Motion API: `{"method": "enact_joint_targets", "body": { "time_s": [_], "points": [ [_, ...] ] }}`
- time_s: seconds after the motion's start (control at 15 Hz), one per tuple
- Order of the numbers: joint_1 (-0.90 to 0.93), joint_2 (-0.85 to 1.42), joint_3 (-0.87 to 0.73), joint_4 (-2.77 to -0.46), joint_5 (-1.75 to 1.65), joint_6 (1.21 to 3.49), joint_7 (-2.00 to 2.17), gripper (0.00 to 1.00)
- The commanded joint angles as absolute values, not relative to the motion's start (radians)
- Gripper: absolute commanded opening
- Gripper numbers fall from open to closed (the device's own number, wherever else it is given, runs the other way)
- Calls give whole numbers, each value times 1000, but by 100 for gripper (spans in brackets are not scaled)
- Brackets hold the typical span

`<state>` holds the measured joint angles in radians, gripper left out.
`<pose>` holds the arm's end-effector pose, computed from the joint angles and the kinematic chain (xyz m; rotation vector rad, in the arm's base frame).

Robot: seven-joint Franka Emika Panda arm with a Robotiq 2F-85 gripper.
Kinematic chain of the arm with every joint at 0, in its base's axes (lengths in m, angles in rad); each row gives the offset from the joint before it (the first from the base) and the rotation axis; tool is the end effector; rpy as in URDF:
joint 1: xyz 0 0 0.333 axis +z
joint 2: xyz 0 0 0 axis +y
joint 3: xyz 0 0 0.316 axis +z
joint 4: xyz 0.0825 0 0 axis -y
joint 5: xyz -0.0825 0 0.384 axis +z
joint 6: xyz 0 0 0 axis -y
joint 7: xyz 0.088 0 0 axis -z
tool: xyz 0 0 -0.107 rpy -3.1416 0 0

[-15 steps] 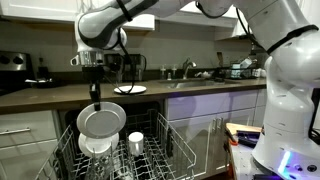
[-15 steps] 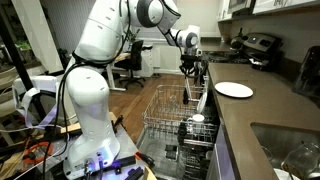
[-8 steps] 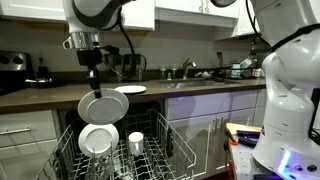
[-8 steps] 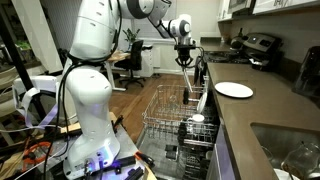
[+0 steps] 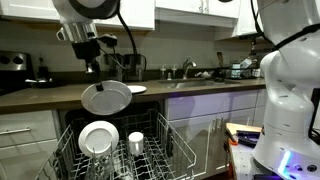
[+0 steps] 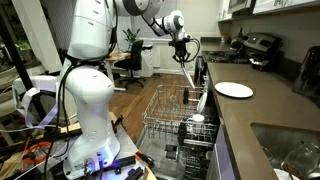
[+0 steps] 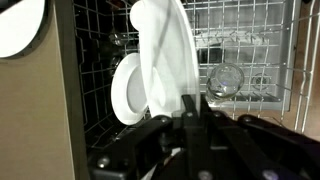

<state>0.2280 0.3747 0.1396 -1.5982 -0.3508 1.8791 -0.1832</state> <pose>0.6260 0.2022 0.4127 2.6989 0.9330 -0.0886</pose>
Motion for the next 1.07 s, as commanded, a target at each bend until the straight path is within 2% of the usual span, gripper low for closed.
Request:
{"method": "enact_joint_targets", "body": {
  "time_s": [0.0,1.0],
  "points": [
    [272,338,127,-1599,-443,1815,-98,7],
    [325,335,123,-1584,-641,1673,100,7]
  ]
}}
